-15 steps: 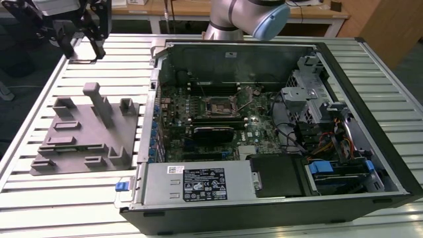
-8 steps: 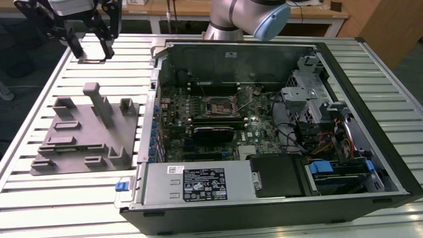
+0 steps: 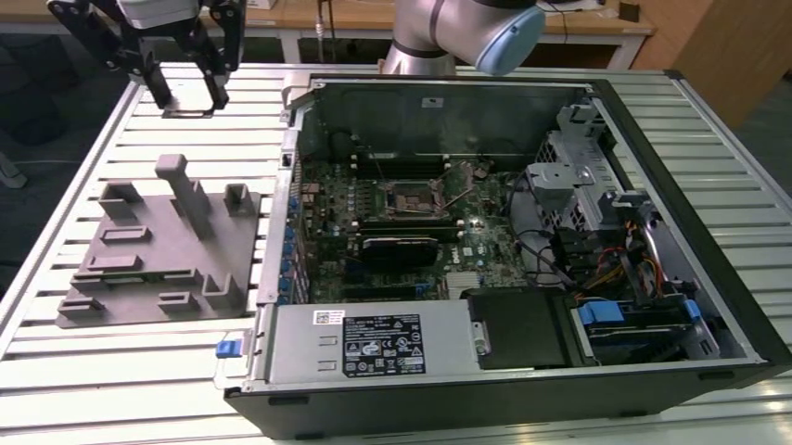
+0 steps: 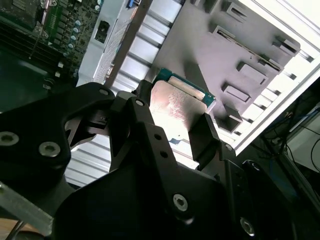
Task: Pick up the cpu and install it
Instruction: 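Pick up the cpu and move it towards the insertion slot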
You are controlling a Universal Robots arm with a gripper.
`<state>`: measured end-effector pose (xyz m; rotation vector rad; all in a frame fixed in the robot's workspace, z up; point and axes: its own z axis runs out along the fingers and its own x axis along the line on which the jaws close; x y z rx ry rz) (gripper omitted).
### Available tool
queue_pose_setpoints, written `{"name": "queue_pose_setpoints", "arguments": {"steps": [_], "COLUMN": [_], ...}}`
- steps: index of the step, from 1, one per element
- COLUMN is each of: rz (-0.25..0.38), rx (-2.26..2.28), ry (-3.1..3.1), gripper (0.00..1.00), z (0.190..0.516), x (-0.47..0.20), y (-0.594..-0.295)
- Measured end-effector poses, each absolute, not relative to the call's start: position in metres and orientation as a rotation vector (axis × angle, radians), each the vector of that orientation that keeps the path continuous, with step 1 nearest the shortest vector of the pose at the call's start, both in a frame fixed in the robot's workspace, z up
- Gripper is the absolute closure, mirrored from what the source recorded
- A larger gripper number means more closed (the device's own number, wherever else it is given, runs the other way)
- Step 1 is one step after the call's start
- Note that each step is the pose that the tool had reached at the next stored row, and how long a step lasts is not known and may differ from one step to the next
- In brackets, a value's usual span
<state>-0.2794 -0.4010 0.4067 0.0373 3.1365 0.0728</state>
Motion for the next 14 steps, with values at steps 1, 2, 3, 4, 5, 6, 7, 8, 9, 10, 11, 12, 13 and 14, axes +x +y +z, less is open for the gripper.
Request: {"name": "queue_pose_setpoints", "arguments": {"steps": [1,2,3,4,5,6,7,8,9,10,11,12,13,14], "rz": [0.073,0.073,0.073,0.073,0.073,0.073,0.073,0.073,0.073,0.073,0.073,0.073,0.073,0.073], "rx": [0.037,0.037,0.037,0.037,0.037,0.037,0.037,0.037,0.037,0.037,0.037,0.038,0.037,0.037], "ry": [3.137,3.136,3.136,3.136,3.136,3.136,3.136,3.136,3.136,3.137,3.137,3.137,3.137,3.136], "gripper": [0.46,0.46,0.46,0.46,0.46,0.46,0.46,0.46,0.46,0.46,0.46,0.46,0.46,0.46], "z": [0.407,0.407,0.406,0.406,0.406,0.406,0.406,0.406,0.406,0.406,0.406,0.406,0.405,0.405], "x": [-0.278,-0.276,-0.275,-0.273,-0.272,-0.270,-0.268,-0.266,-0.264,-0.263,-0.261,-0.259,-0.257,-0.254], "y": [-0.401,-0.401,-0.400,-0.400,-0.399,-0.399,-0.399,-0.398,-0.397,-0.396,-0.396,-0.396,-0.395,-0.395]}}
